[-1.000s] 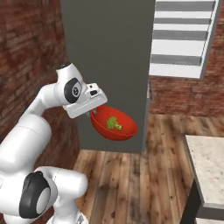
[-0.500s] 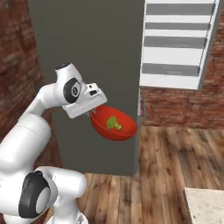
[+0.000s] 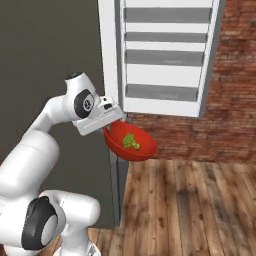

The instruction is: Move the glass cup from next to the sink to the open cabinet. Then, move the bowl with the broccoli to the fridge to clear the area for faucet cleaning.

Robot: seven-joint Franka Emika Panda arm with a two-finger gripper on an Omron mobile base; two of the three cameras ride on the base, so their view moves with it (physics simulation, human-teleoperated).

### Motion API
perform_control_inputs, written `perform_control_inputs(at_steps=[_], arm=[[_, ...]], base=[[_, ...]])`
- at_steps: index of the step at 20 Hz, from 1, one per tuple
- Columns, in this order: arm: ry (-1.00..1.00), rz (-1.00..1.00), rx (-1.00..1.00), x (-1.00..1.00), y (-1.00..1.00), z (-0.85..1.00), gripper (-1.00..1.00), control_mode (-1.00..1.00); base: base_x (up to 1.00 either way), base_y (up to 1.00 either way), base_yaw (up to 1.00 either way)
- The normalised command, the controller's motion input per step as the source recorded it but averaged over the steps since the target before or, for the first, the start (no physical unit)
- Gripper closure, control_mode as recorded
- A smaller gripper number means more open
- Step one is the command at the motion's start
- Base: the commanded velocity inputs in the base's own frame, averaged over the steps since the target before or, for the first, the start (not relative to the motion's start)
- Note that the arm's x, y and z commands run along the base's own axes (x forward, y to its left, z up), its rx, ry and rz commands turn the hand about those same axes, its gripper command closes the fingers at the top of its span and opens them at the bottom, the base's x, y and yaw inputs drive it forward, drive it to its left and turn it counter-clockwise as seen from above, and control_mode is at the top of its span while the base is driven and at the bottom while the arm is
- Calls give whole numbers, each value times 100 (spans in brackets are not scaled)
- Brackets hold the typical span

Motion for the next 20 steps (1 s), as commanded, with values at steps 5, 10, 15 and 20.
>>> perform_control_inputs(at_steps=[5,10,15,20], arm=[[0,0,0,0,0,0,100,100],[0,0,0,0,0,0,100,100],[0,0,0,0,0,0,100,100],[0,0,0,0,0,0,100,100]], base=[[100,-25,0],[52,-57,18],[0,-78,44],[4,-59,58]])
